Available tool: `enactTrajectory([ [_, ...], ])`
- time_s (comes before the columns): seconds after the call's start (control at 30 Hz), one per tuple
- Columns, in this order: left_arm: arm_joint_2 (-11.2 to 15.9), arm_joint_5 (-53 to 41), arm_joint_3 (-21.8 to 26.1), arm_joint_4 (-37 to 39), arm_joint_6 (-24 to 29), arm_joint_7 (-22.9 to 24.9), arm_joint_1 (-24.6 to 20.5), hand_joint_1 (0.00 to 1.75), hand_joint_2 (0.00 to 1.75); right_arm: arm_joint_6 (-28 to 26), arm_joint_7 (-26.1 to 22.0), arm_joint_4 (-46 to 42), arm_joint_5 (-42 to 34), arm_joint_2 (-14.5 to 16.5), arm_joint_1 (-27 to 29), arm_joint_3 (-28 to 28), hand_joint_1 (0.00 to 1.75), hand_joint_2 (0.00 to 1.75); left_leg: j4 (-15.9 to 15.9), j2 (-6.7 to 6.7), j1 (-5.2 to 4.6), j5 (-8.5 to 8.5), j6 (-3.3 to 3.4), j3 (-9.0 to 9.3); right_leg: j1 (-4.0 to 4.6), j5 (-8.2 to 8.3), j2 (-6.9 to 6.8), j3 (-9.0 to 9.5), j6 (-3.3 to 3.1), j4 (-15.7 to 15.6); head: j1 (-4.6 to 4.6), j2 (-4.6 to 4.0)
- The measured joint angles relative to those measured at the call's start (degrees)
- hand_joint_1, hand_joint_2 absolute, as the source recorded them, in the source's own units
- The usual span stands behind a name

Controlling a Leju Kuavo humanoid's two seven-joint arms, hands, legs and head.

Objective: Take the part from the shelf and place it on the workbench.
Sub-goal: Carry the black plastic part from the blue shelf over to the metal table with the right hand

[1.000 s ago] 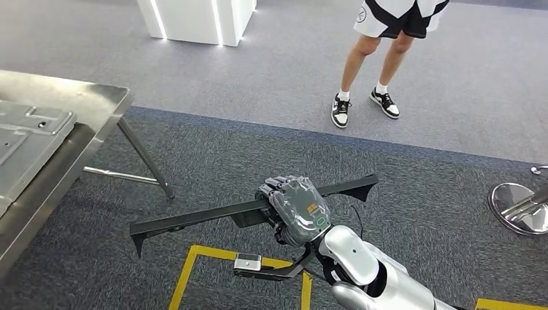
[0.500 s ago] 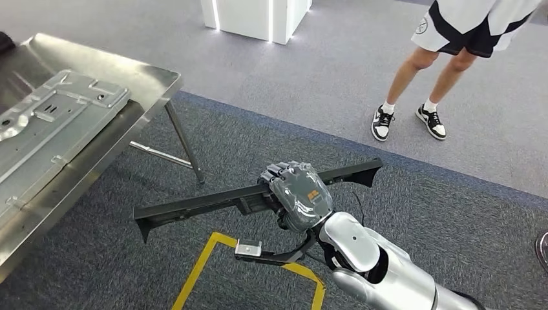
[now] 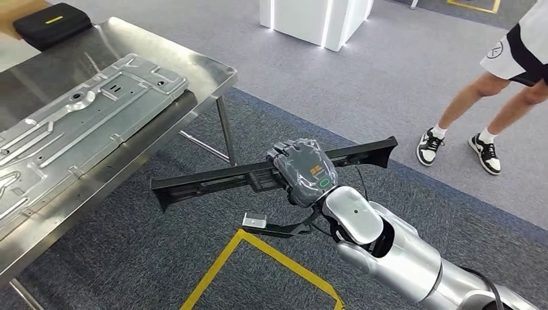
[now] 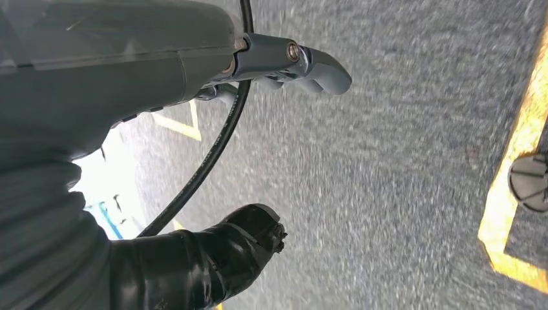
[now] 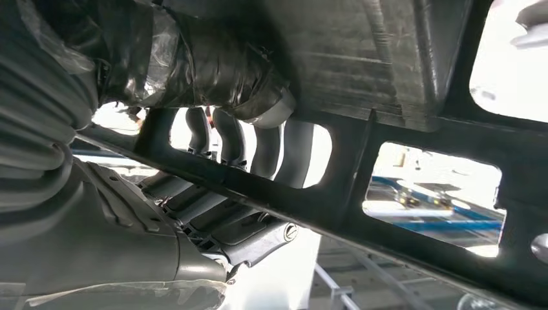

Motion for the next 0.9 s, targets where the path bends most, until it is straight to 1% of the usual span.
enactTrajectory([
  [0.03, 0.0, 0.0, 0.0, 0.0, 0.0, 0.0, 0.1, 0.00, 1.75, 0.2, 0.1, 0.2, 0.0, 0.0, -0.4, 0.0, 1.75, 1.75, 0.0, -0.66, 0.11, 0.11, -0.34, -0.25, 0.08, -0.18, 0.22, 0.25, -0.09, -0.6, 0.01, 0.00],
  [0.07, 0.0, 0.0, 0.0, 0.0, -0.1, 0.0, 0.2, 0.00, 1.75, 0.4, 0.2, 0.2, 0.0, 0.0, -0.8, 0.0, 1.75, 1.75, -0.2, -1.37, 0.22, 0.27, -0.73, -0.45, 0.15, -0.14, -0.40, 0.42, -0.20, -0.9, 0.01, 0.00],
  [0.1, 0.1, -0.1, 0.0, 0.0, -0.1, 0.0, 0.3, 0.00, 1.75, 0.7, 0.3, 0.3, 0.0, 0.1, -1.2, 0.0, 1.75, 1.75, -0.2, -1.62, 0.32, 0.31, -1.04, -0.59, 0.07, 0.00, -1.18, 0.69, -0.45, -1.2, 0.01, 0.00],
  [0.13, 0.2, -0.1, 0.0, 0.0, -0.1, 0.0, 0.4, 0.00, 1.75, 1.0, 0.5, 0.3, -0.1, 0.2, -1.6, 0.0, 1.75, 1.75, 0.2, -0.81, 0.25, 0.04, -1.34, -0.83, -0.04, 0.15, -1.92, 1.02, -0.73, -1.7, -0.04, 0.00],
  [0.17, 0.2, -0.1, 0.0, 0.0, -0.2, 0.0, 0.4, 0.00, 1.75, 1.3, 0.6, 0.4, -0.2, 0.3, -2.0, 0.0, 1.75, 1.75, 1.5, 0.73, 0.15, -0.76, -1.59, -1.47, -0.14, 0.33, -2.67, 1.37, -0.98, -2.2, -0.09, -0.01],
  [0.2, 0.3, -0.1, 0.0, 0.0, -0.2, 0.0, 0.3, 0.00, 1.75, 1.6, 0.7, 0.4, -0.2, 0.3, -2.4, 0.0, 1.75, 1.75, 3.9, 2.67, 0.16, -2.07, -1.81, -2.59, -0.17, 0.42, -3.44, 1.65, -1.22, -2.5, -0.15, -0.01],
  [0.23, 0.2, -0.1, 0.0, 0.0, -0.3, 0.0, 0.2, 0.00, 1.75, 1.8, 0.7, 0.4, -0.3, 0.4, -2.8, 0.0, 1.75, 1.75, 7.1, 4.40, 0.17, -3.66, -2.09, -4.22, -0.02, 0.39, -4.17, 1.80, -1.38, -2.6, -0.19, -0.01],
  [0.27, 0.2, -0.1, 0.0, 0.0, -0.3, 0.0, 0.1, 0.00, 1.75, 1.9, 0.7, 0.4, -0.3, 0.4, -3.1, 0.0, 1.75, 1.75, 10.5, 5.30, 0.29, -5.09, -2.34, -6.05, 0.10, 0.30, -5.02, 1.85, -1.52, -2.6, -0.20, -0.01],
  [0.3, 0.2, -0.1, 0.0, 0.0, -0.3, 0.0, 0.1, 0.00, 1.75, 2.0, 0.8, 0.4, -0.3, 0.5, -3.3, 0.0, 1.75, 1.75, 13.1, 5.70, 0.40, -5.82, -2.55, -7.47, 0.19, 0.18, -5.91, 1.85, -1.62, -2.6, -0.20, -0.01],
  [0.33, 0.2, -0.1, 0.0, 0.0, -0.3, 0.0, 0.1, 0.00, 1.75, 2.2, 0.8, 0.5, -0.3, 0.5, -3.3, 0.1, 1.75, 1.75, 14.0, 5.97, 0.49, -5.62, -2.73, -8.07, 0.23, 0.04, -6.78, 1.87, -1.64, -2.5, -0.20, -0.01],
  [0.37, 0.2, -0.1, 0.0, 0.0, -0.3, 0.0, 0.1, 0.00, 1.75, 2.3, 0.9, 0.5, -0.3, 0.6, -3.4, 0.1, 1.75, 1.75, 12.8, 6.28, 0.58, -4.43, -2.86, -7.52, 0.24, -0.13, -7.59, 1.91, -1.58, -2.4, -0.21, -0.01],
  [0.4, 0.3, -0.1, 0.0, 0.0, -0.4, 0.0, 0.1, 0.00, 1.75, 2.6, 1.0, 0.6, -0.4, 0.7, -3.7, 0.1, 1.75, 1.75, 9.6, 6.98, 0.65, -2.58, -2.94, -5.90, 0.24, -0.33, -8.31, 1.99, -1.45, -2.3, -0.21, -0.01],
  [0.43, 0.3, -0.1, 0.0, 0.0, -0.4, 0.0, 0.2, 0.00, 1.75, 2.9, 1.1, 0.6, -0.4, 0.9, -4.0, 0.1, 1.75, 1.75, 5.9, 8.25, 0.58, -1.08, -2.91, -3.98, 0.31, -0.58, -8.94, 2.08, -1.22, -2.1, -0.21, -0.02],
  [0.47, 0.4, 0.0, 0.0, 0.0, -0.5, 0.0, 0.2, 0.00, 1.75, 3.3, 1.2, 0.6, -0.5, 1.1, -4.5, 0.2, 1.75, 1.75, 2.7, 9.20, 0.43, 0.06, -2.64, -2.32, 0.44, -0.85, -9.48, 2.17, -0.94, -1.9, -0.19, -0.02],
  [0.5, 0.5, 0.0, 0.0, 0.0, -0.5, 0.0, 0.2, 0.00, 1.75, 3.7, 1.4, 0.6, -0.5, 1.3, -5.0, 0.2, 1.75, 1.75, 0.8, 9.84, 0.24, 0.56, -2.25, -1.30, 0.57, -1.08, -9.97, 2.26, -0.65, -1.8, -0.18, -0.02],
  [0.53, 0.5, 0.1, 0.1, 0.0, -0.5, 0.0, 0.2, 0.00, 1.75, 3.9, 1.6, 0.5, -0.5, 1.4, -5.5, 0.2, 1.75, 1.75, 0.1, 9.91, 0.01, 0.50, -1.79, -1.00, 0.70, -1.25, -10.45, 2.37, -0.38, -1.7, -0.16, -0.01],
  [0.6, 0.6, 0.2, 0.1, 0.0, -0.6, 0.0, 0.3, 0.00, 1.75, 4.3, 1.7, 0.5, -0.6, 1.7, -6.3, 0.2, 1.75, 1.75, 0.0, 8.51, -0.17, 0.60, -0.93, -0.92, 0.70, -1.51, -11.50, 2.68, 0.18, -1.8, -0.16, -0.01],
  [0.63, 0.6, 0.3, 0.2, 0.0, -0.6, 0.0, 0.4, 0.00, 1.75, 4.4, 1.8, 0.5, -0.7, 1.9, -6.8, 0.2, 1.75, 1.75, -0.3, 7.86, -0.13, 0.67, -0.56, -0.79, 0.52, -1.87, -11.16, 2.73, 0.52, -1.5, -0.15, -0.01],
  [0.67, 0.6, 0.3, 0.2, 0.0, -0.7, 0.0, 0.4, 0.00, 1.75, 4.6, 1.9, 0.5, -1.0, 2.1, -7.4, 0.2, 1.75, 1.75, -0.5, 7.26, -0.03, 0.76, -0.18, -0.64, 0.33, -2.66, -10.12, 2.40, 0.80, -0.5, -0.14, -0.01],
  [0.7, 0.6, 0.3, 0.3, 0.0, -0.7, -0.1, 0.4, 0.00, 1.75, 4.9, 2.1, 0.5, -1.3, 2.3, -8.2, 0.2, 1.75, 1.75, -0.7, 6.75, 0.12, 0.86, 0.17, -0.49, 0.16, -4.00, -8.52, 1.45, 1.00, 1.7, -0.13, -0.01],
  [0.73, 0.6, 0.4, 0.3, 0.0, -0.7, -0.1, 0.3, 0.00, 1.75, 5.2, 2.3, 0.4, -1.8, 2.3, -8.8, 0.2, 1.75, 1.75, -0.7, 6.25, 0.18, 0.90, 0.39, -0.47, 0.02, -5.69, -6.62, -0.06, 1.10, 4.9, -0.12, -0.01],
  [0.77, 0.6, 0.4, 0.4, 0.0, -0.7, -0.1, 0.2, 0.00, 1.75, 5.6, 2.5, 0.4, -2.1, 2.4, -9.4, 0.2, 1.75, 1.75, -0.7, 5.72, 0.18, 0.90, 0.57, -0.47, 0.01, -7.39, -5.40, -2.00, 1.12, 8.8, -0.12, -0.01],
  [0.8, 0.7, 0.4, 0.4, 0.0, -0.7, -0.1, 0.2, 0.00, 1.75, 6.0, 2.7, 0.4, -2.4, 2.4, -9.8, 0.2, 1.75, 1.75, -0.7, 5.03, 0.15, 0.89, 0.67, -0.47, 0.02, -8.53, -4.73, -3.85, 1.15, 12.3, -0.12, -0.01],
  [0.83, 0.7, 0.4, 0.4, 0.0, -0.7, -0.1, 0.2, 0.00, 1.75, 6.2, 2.8, 0.4, -2.6, 2.4, -10.0, 0.2, 1.75, 1.75, -0.6, 4.21, 0.12, 0.87, 0.72, -0.46, 0.02, -8.61, -4.44, -5.05, 1.11, 14.2, -0.12, -0.01],
  [0.87, 0.7, 0.4, 0.5, 0.0, -0.7, -0.1, 0.2, 0.00, 1.75, 6.4, 2.8, 0.4, -2.7, 2.5, -10.2, 0.2, 1.75, 1.75, -0.5, 3.32, 0.10, 0.85, 0.74, -0.43, 0.03, -7.58, -4.27, -5.32, 1.00, 14.1, -0.12, -0.01],
  [0.9, 0.7, 0.4, 0.6, 0.0, -0.7, -0.1, 0.2, 0.00, 1.75, 6.5, 2.8, 0.4, -2.8, 2.5, -10.4, 0.2, 1.75, 1.75, -0.4, 2.41, 0.08, 0.82, 0.73, -0.39, 0.04, -5.56, -3.91, -4.55, 0.78, 11.7, -0.12, -0.01],
])
